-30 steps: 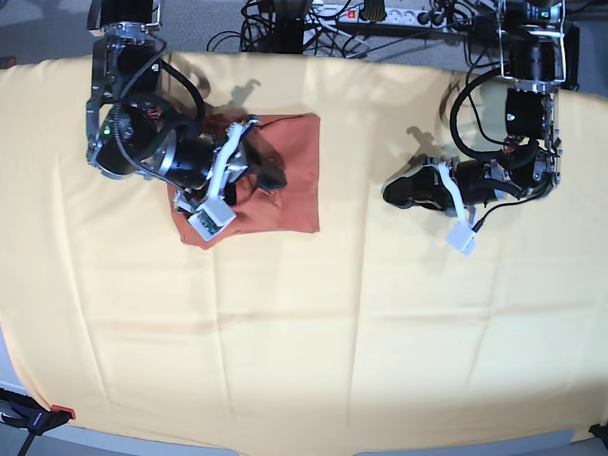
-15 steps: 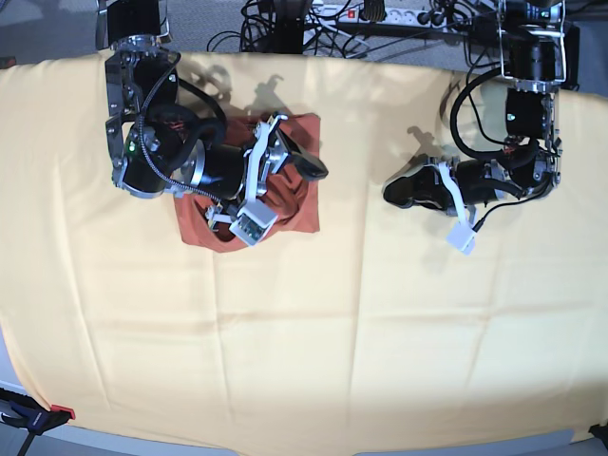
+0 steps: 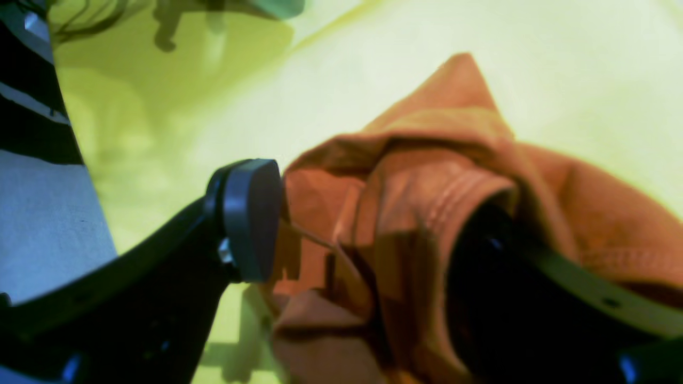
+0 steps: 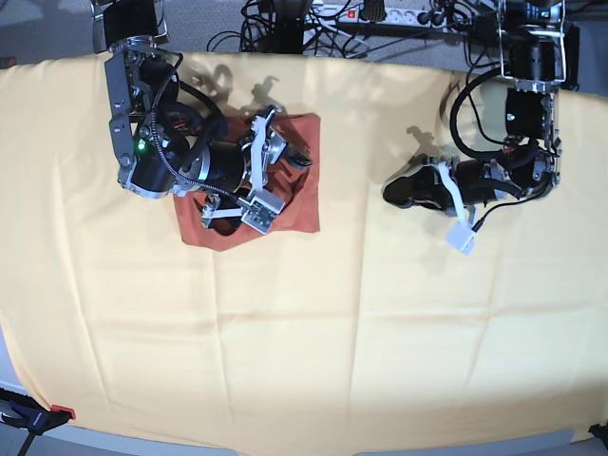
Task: Fold the T-shirt properly
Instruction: 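Fold the strip's other end over the stack with the right gripper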
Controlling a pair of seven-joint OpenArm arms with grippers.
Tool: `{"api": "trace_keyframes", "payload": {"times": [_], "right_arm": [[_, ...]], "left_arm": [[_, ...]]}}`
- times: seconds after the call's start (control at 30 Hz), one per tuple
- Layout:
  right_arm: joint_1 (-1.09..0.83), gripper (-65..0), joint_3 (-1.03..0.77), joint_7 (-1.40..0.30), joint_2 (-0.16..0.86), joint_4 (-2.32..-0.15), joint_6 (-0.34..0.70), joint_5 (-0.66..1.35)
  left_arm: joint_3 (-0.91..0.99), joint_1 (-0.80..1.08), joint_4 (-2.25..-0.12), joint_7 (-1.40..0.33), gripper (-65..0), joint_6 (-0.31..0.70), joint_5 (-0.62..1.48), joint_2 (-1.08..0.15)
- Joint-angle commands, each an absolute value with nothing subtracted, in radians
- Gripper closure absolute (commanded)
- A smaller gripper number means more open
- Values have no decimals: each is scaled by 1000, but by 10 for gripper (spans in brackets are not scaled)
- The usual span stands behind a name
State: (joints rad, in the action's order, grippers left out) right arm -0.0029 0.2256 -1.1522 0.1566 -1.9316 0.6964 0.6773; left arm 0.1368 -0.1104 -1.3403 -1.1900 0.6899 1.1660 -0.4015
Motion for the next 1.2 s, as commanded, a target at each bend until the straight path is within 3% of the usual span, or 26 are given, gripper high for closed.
{"api": "trace_keyframes", "payload": {"times": [0.0,0.87,1.17], "right_arm": [[12,-407,223,-1130,155,-1971,698,698],[-6,-407,196,-1144,159,-2125,698,704],[-6,-407,-62,-1073,159,-2189,636,701]], "left_arm": [[141,-125,-1355,-1175,0,698,1187,-413],[141,-125,-1355,-1145,0,698,1187,-415],[141,-125,-1355,-1144,0,698,1187,-416]]}}
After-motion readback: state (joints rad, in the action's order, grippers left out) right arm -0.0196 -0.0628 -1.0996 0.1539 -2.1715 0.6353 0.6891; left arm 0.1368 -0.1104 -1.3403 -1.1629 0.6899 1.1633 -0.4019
